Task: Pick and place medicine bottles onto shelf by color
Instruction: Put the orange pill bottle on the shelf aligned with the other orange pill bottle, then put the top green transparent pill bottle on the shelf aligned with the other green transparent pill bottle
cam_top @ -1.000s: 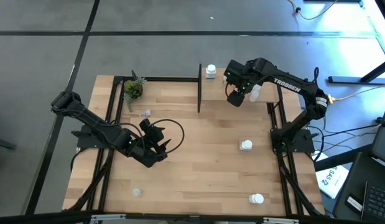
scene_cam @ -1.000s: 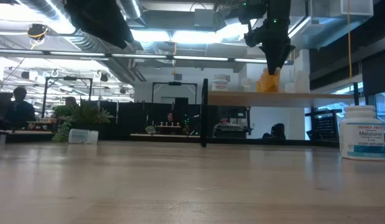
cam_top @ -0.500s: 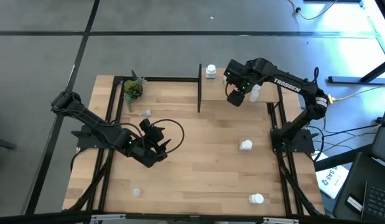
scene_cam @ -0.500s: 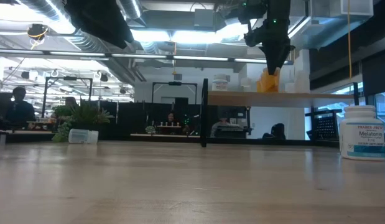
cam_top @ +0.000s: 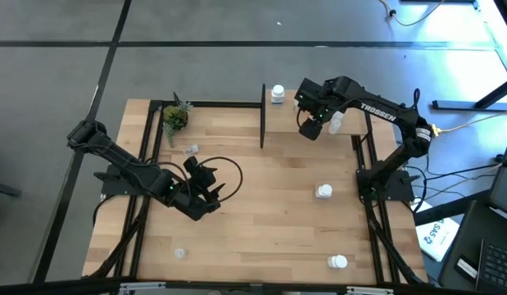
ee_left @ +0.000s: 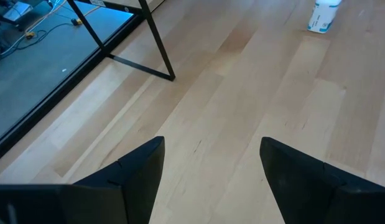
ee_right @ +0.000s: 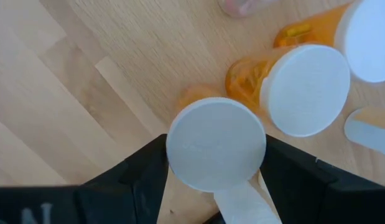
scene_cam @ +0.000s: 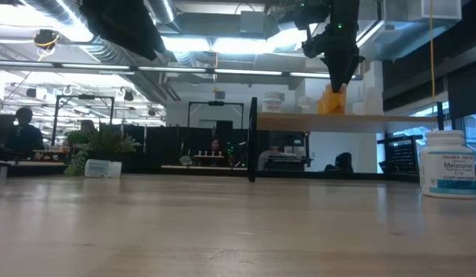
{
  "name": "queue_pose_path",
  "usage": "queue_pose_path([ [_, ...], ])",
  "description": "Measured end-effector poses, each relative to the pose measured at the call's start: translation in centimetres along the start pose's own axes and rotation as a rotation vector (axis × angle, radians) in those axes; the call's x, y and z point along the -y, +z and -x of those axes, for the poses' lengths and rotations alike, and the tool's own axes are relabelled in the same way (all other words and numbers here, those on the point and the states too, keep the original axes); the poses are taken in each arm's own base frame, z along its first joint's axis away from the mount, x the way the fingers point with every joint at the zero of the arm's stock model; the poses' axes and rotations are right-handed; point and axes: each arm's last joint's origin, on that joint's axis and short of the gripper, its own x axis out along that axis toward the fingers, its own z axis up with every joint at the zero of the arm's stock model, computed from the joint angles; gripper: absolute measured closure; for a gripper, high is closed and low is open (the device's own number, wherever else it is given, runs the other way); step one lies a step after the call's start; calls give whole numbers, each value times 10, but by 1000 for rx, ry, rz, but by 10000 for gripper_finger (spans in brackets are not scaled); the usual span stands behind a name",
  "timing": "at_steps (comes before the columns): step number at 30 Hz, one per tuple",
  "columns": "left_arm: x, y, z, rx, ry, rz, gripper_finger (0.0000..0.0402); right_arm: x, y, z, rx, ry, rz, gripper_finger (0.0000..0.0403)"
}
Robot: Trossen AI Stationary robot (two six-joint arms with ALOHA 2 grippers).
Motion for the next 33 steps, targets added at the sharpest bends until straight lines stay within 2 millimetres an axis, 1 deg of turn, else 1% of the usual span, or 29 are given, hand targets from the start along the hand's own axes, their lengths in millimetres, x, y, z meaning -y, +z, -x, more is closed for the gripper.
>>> queue_pose_path([
  [6, 0, 0, 0, 0, 0, 0, 143, 0, 0, 0, -2, -1, 33, 164],
  [16, 0, 0, 0, 0, 0, 0, 143, 0, 0, 0, 1, 0, 19, 161],
  [26, 0, 0, 0, 0, 0, 0, 143, 0, 0, 0, -2, -9, 3, 109],
  [28, 0, 0, 0, 0, 0, 0, 143, 1, 1, 4, 9, -15, 3, 107],
  [33, 0, 0, 0, 0, 0, 0, 143, 6, 5, 22, 76, -39, -21, 106],
])
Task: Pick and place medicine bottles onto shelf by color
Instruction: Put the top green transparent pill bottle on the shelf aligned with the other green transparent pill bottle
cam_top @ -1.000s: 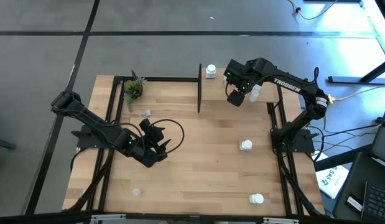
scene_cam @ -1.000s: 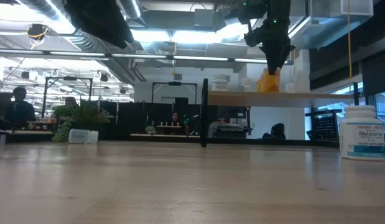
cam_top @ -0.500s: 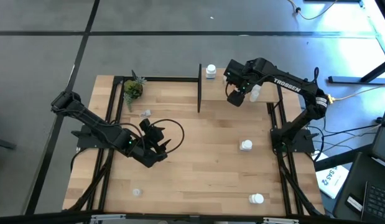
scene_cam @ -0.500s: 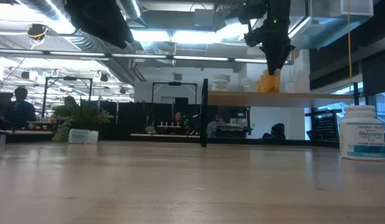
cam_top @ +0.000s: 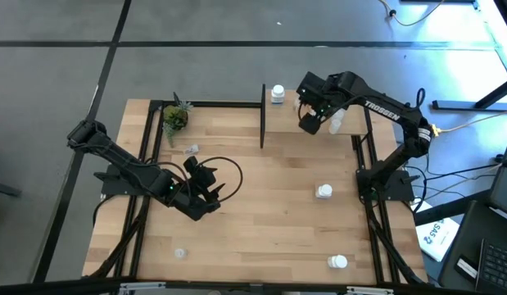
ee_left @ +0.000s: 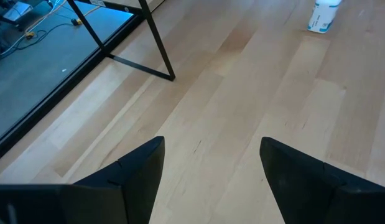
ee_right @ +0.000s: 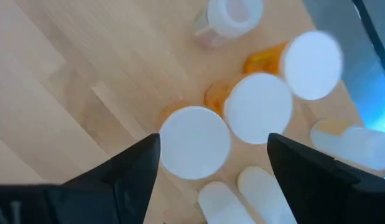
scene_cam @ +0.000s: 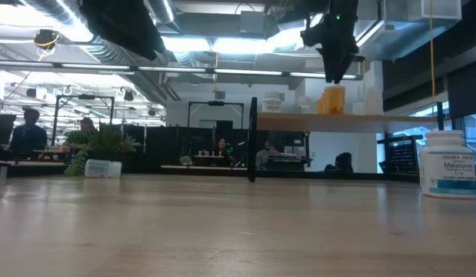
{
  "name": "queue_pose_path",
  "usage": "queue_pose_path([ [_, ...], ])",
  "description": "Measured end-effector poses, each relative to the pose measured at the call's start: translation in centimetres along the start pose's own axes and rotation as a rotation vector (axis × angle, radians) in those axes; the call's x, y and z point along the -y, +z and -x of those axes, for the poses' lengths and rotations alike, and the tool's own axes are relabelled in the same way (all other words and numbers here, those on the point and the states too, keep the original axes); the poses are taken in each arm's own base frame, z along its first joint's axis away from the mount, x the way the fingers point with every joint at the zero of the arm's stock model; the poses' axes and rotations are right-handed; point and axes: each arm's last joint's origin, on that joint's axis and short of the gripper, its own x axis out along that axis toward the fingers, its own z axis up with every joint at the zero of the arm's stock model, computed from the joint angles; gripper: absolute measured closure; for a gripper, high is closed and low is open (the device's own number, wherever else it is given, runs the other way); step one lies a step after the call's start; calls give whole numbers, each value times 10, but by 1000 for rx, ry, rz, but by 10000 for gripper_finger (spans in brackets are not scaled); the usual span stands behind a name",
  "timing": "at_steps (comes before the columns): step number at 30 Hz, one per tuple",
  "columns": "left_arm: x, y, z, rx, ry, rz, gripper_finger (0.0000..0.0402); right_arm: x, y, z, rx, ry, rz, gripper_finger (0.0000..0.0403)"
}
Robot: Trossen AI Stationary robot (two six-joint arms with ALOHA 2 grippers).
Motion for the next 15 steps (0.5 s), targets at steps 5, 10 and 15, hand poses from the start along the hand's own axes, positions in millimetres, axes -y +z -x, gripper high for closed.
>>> queue_pose_path([
  [5, 0, 0, 0, 0, 0, 0, 143, 4, 1, 20, 32, -10, -36, 106],
  [10, 0, 0, 0, 0, 0, 0, 143, 5, -5, 39, 21, -9, -81, 106],
  [15, 0, 0, 0, 0, 0, 0, 143, -18, -12, 55, 84, -55, 8, 106],
])
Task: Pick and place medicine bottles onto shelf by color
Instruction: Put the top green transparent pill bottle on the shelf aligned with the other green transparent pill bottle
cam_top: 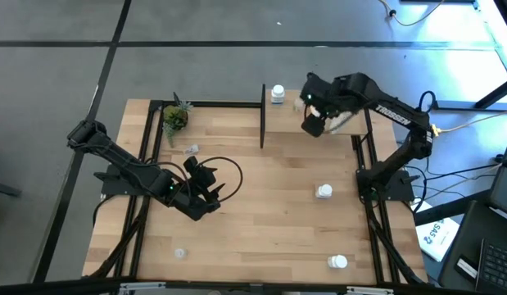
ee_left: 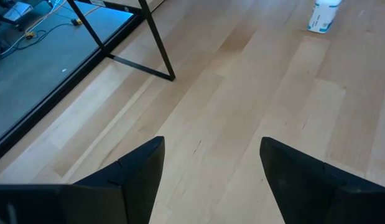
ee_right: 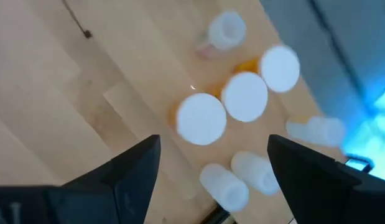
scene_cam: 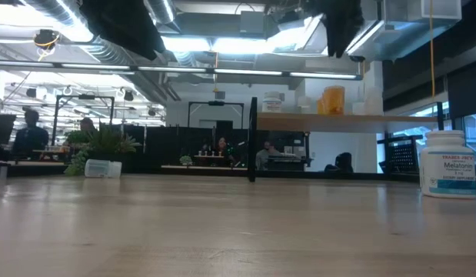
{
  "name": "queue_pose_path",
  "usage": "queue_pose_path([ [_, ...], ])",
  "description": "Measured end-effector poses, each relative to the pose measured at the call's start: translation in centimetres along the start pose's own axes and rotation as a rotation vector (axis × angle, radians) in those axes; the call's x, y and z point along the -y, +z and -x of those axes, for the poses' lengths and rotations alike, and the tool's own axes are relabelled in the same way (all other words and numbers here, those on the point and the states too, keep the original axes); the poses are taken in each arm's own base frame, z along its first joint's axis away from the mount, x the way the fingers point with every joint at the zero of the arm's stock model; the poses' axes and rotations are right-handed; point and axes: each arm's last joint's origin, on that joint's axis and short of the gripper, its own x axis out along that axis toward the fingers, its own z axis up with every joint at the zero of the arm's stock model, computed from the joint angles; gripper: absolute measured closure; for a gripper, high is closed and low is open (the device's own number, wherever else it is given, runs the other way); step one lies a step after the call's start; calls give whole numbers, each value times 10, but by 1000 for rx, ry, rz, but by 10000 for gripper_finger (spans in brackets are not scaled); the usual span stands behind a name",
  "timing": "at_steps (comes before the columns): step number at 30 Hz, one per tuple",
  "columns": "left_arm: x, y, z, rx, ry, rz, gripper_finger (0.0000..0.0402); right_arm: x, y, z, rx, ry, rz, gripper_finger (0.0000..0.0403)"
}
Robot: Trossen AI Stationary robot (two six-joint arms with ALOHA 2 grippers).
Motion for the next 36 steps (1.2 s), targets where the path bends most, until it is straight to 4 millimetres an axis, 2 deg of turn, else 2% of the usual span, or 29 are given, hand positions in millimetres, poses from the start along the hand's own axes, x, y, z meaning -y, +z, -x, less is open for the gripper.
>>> queue_pose_path([
  [6, 0, 0, 0, 0, 0, 0, 143, -34, -13, 22, 84, 4, 83, 106],
  [17, 0, 0, 0, 0, 0, 0, 143, -97, -57, 61, 176, 144, 263, 106],
  [20, 0, 0, 0, 0, 0, 0, 143, -115, -68, 62, 207, 156, 364, 106],
  [24, 0, 0, 0, 0, 0, 1, 143, -144, -79, 65, 276, 280, 543, 106],
  [27, 0, 0, 0, 0, 0, 1, 143, -163, -84, 65, 350, 341, 607, 106],
  [31, 0, 0, 0, 1, 0, 1, 143, -177, -86, 66, 432, 390, 618, 106],
  [36, 0, 0, 0, 0, 0, 1, 143, -183, -89, 66, 455, 408, 628, 106],
])
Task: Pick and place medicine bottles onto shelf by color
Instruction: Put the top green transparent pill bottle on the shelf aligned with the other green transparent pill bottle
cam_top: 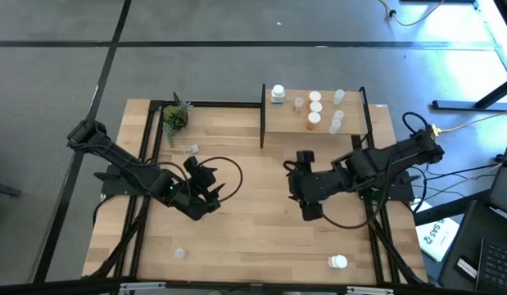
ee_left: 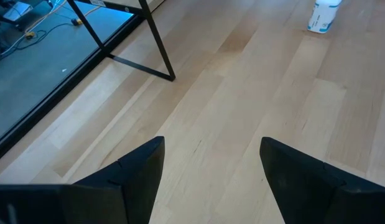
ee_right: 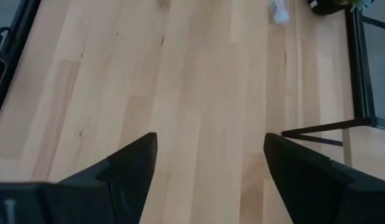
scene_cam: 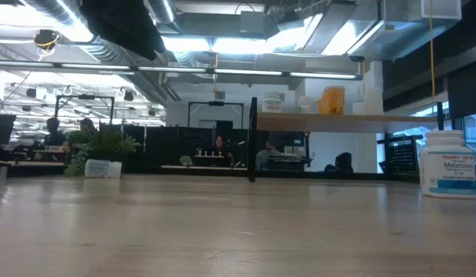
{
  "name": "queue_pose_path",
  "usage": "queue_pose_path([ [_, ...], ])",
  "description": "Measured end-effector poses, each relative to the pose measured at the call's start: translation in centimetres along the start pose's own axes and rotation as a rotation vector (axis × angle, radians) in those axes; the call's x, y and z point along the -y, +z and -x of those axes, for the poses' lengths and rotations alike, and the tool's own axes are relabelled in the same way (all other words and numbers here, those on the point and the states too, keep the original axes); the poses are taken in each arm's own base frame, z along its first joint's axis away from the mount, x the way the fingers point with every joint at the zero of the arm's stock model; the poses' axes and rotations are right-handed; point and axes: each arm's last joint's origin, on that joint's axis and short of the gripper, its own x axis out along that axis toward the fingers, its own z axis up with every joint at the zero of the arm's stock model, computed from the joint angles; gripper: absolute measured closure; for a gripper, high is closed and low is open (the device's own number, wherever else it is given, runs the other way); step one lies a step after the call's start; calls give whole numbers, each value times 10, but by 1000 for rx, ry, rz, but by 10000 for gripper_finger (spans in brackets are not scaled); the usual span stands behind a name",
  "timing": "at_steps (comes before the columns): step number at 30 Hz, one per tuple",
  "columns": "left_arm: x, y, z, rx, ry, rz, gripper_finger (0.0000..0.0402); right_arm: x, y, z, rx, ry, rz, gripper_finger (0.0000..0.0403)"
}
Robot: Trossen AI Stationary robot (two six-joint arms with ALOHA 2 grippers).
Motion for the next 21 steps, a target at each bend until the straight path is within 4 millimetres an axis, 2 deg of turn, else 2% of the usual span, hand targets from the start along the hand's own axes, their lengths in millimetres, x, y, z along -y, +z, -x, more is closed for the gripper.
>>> queue_pose_path([
  [9, 0, 1, -1, 4, 0, -11, 143, 0, 0, 0, -1, -2, 1, 106],
  [17, -12, 0, -8, -54, 72, -184, 143, 0, 0, 0, -1, -2, 0, 106],
  [21, -31, -6, -15, -205, 145, -357, 143, 0, 0, 0, -1, -4, 0, 106],
])
